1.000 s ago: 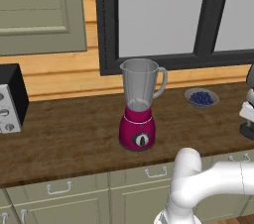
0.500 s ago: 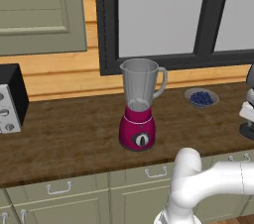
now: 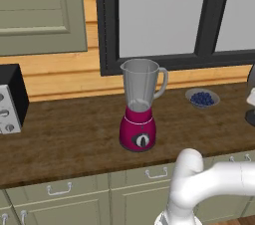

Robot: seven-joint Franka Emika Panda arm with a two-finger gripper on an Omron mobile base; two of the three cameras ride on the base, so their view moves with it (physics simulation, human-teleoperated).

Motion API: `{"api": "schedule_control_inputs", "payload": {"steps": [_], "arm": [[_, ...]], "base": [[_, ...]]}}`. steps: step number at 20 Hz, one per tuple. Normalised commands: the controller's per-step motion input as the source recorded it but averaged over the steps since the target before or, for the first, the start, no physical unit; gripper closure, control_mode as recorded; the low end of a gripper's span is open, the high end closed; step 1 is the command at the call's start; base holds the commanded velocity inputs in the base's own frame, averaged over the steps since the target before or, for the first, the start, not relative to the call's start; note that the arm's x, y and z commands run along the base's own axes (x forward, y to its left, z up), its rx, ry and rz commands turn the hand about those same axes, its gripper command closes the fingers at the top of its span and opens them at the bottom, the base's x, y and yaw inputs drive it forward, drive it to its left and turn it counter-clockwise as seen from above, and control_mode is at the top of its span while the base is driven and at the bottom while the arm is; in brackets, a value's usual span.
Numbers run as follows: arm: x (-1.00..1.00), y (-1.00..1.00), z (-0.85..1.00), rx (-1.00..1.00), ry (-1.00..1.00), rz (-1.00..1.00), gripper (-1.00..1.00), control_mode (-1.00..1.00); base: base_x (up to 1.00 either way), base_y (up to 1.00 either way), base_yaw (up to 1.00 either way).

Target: Close the lid blender by securely placing the lid on top.

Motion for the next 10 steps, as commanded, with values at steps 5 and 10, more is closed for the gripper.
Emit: {"api": "schedule_control_inputs", "payload": {"steps": [5, 10], "arm": [[0.06, 0.55, 1.00, 0.00, -0.13, -0.06, 1.00, -1.00], [0.35, 0.96, 1.00, -0.01, -0.15, -0.11, 1.00, -1.00]], "base": [[0.00, 0.00, 0.00], [0.00, 0.00, 0.00]]}}
